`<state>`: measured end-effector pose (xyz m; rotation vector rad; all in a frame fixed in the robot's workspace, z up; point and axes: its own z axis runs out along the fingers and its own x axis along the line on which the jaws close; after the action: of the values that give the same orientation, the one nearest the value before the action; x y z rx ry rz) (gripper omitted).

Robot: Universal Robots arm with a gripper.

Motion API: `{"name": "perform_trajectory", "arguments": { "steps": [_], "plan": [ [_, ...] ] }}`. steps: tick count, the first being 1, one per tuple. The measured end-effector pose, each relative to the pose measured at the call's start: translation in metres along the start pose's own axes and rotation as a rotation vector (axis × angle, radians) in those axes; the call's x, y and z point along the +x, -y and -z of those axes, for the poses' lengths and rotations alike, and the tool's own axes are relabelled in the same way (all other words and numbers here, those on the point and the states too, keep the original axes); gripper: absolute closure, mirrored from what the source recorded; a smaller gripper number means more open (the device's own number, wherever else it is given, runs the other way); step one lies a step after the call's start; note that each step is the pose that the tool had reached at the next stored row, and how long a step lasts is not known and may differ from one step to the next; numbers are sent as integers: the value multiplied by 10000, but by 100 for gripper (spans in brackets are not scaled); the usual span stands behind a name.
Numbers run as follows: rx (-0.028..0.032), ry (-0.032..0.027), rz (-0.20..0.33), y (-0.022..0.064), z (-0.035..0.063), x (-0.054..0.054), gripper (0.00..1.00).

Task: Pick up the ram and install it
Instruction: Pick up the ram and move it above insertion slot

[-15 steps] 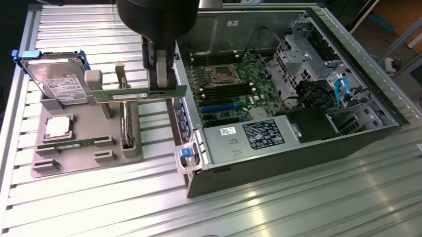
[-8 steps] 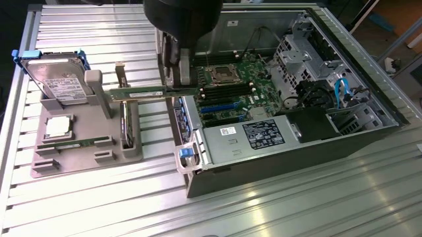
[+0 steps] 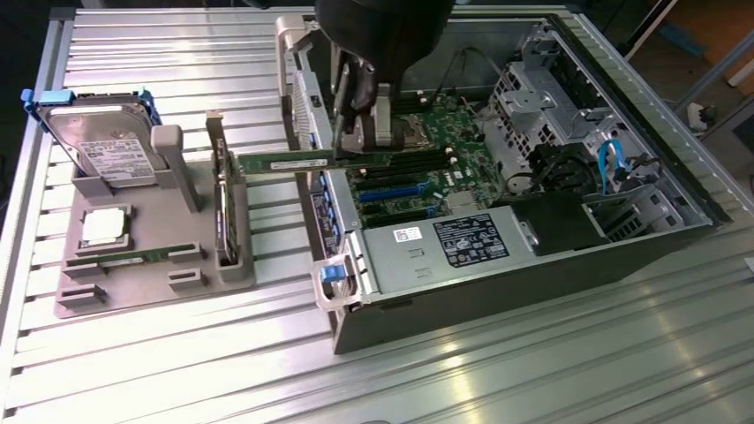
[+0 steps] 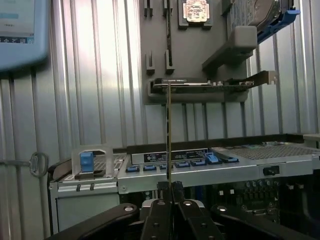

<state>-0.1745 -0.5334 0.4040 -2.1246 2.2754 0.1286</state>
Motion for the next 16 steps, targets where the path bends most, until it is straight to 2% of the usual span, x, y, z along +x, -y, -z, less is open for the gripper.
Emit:
{"name": "perform_trajectory", "arguments": {
  "steps": [9,16],
  "plan": [
    [0,0,0,310,12,-22,88],
    [0,0,-1,610,23,-43,88]
  ]
}}
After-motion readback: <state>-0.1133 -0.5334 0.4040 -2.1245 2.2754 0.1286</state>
